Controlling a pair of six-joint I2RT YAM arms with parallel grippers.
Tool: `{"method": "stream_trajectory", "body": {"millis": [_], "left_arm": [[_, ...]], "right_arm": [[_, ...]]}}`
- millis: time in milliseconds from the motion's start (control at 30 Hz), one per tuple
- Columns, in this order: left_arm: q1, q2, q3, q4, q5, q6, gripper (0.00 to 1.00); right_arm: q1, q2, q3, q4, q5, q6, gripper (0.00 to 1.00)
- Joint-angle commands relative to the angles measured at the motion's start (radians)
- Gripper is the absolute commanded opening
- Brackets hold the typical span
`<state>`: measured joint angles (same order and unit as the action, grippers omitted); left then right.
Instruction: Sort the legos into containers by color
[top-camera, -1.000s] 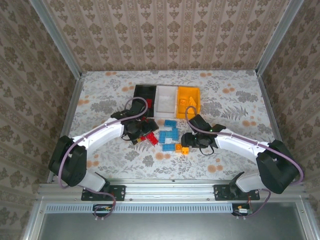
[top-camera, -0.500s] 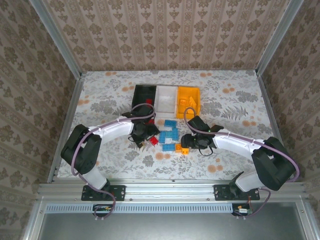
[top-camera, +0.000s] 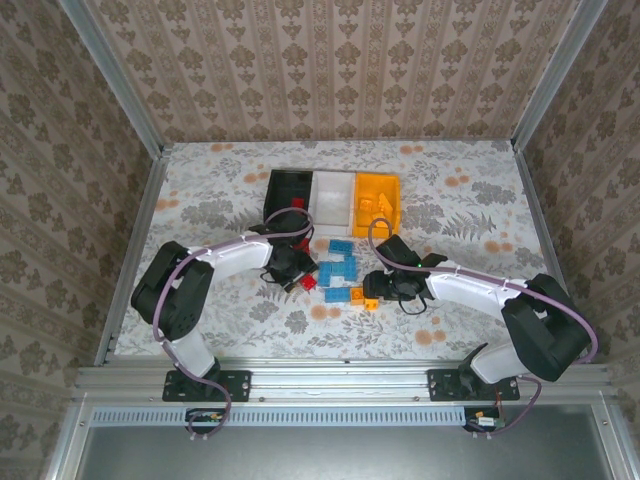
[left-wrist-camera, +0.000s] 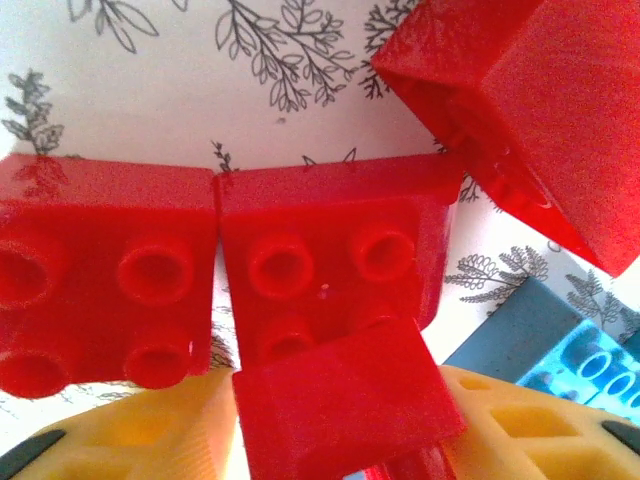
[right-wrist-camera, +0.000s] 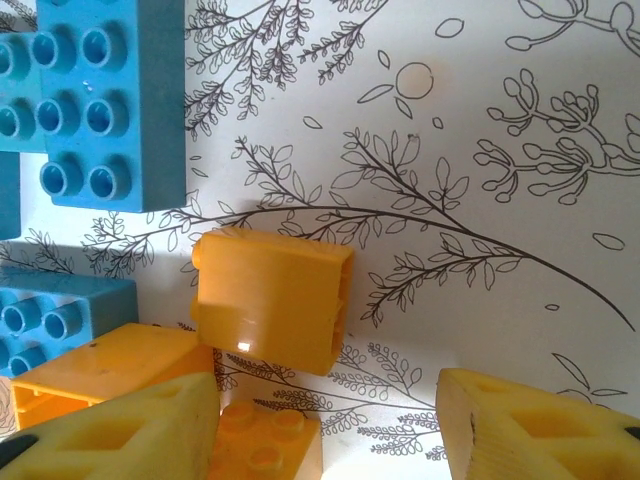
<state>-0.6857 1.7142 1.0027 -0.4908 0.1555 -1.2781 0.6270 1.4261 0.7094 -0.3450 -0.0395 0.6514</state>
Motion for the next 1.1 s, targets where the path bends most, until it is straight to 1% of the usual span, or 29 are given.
{"method": "stream_trajectory", "body": {"millis": [0,67,133,167,300,433,567,667,767,833,867,900,933,1000,1067], "left_arm": [[0.007,0.001,-0.016,0.017,0.006,-0.008,0.45],[0.012,-0.002,-0.026,0.022,0.008,-0.003,0.43],[0.017,-0.009,-0.043,0.035,0.015,0.005,0.34],[0.018,-0.013,-0.05,0.039,0.015,0.008,0.33],[0.026,-0.059,-0.086,0.054,0.016,0.022,0.32],[0.026,-0.136,-0.112,0.037,0.005,0.052,0.32],[0.038,-0.246,-0.109,0.003,-0.036,0.126,0.32],[0.085,-0.318,-0.089,-0.011,-0.059,0.223,0.32],[0.155,-0.327,-0.017,-0.047,-0.035,0.364,0.32],[0.212,-0.278,0.068,-0.084,0.024,0.47,0.32],[0.224,-0.25,0.108,-0.108,0.039,0.515,0.32],[0.263,-0.211,0.158,-0.123,0.064,0.576,0.32],[0.277,-0.166,0.219,-0.161,0.07,0.626,0.32],[0.286,-0.076,0.335,-0.223,0.056,0.75,0.33],[0.285,0.014,0.464,-0.302,-0.007,0.852,0.33]], "right_arm": [[0.005,-0.019,-0.002,-0.005,0.001,-0.005,0.61],[0.005,-0.021,0.004,-0.007,0.003,-0.007,0.61],[0.006,-0.019,0.008,-0.01,0.006,-0.006,0.61],[0.006,-0.021,0.01,-0.013,0.008,-0.006,0.61],[0.006,-0.025,0.014,-0.024,0.014,-0.003,0.61],[0.007,-0.027,0.029,-0.044,0.021,-0.005,0.61],[0.006,-0.027,0.042,-0.053,0.02,0.0,0.61],[0.007,-0.027,0.057,-0.058,0.013,0.007,0.6],[0.007,-0.027,0.077,-0.074,0.015,0.005,0.6],[0.007,-0.027,0.086,-0.08,0.012,0.008,0.6],[0.007,-0.027,0.091,-0.082,0.01,0.007,0.6],[0.008,-0.027,0.098,-0.088,0.007,0.004,0.6],[0.008,-0.026,0.106,-0.096,0.005,0.0,0.6],[0.009,-0.024,0.116,-0.11,0.01,-0.005,0.6],[0.01,-0.027,0.119,-0.117,0.012,-0.004,0.6]]}}
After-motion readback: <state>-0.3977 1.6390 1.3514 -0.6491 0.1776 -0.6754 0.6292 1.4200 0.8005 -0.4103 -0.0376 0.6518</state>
